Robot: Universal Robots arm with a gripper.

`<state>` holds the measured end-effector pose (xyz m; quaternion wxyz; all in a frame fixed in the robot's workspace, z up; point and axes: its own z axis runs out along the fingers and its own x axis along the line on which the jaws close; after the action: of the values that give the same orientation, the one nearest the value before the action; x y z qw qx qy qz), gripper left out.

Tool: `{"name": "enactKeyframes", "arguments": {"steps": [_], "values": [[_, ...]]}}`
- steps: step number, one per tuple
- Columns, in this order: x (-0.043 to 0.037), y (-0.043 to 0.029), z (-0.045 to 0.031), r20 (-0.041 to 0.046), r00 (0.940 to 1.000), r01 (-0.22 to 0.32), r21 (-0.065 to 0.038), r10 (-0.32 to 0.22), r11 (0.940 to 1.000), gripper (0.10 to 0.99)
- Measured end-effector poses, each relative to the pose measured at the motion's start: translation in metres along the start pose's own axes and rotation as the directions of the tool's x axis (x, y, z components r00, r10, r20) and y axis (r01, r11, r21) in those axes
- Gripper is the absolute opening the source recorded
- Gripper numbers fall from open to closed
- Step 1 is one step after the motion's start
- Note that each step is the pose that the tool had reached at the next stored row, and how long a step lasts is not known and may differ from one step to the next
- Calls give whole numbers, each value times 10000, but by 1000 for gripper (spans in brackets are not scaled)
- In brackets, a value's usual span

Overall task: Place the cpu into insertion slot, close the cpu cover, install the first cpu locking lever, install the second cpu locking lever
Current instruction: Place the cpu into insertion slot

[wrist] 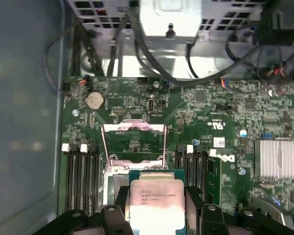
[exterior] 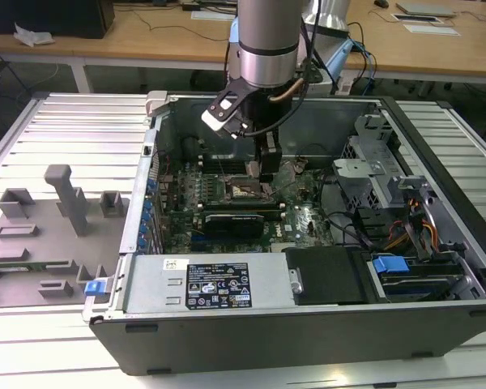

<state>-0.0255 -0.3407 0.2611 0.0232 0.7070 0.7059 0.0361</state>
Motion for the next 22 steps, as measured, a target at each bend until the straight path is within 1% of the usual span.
{"name": "enactKeyframes", "arguments": {"steps": [1,4,8,9,13,14,15,18,19,22], "values": [[0,-1,14,5,10000,-50,0,50,10000,537],[-2,-23,123,6,10000,-58,-6,58,10000,537],[-2,-47,204,4,10000,-57,-11,57,10000,537],[3,-65,232,3,10000,-43,-20,43,10000,537],[7,-96,253,-17,10000,89,-26,-89,10000,537],[7,-109,258,-46,9999,130,-62,-130,9999,537],[7,-128,266,-51,9999,140,-123,-140,9998,537],[7,-132,277,-46,9999,108,-129,-108,9999,537],[10,-135,281,-40,10000,3,-131,-3,9999,537],[34,-146,284,-32,10000,-66,-133,65,9999,537]]}}
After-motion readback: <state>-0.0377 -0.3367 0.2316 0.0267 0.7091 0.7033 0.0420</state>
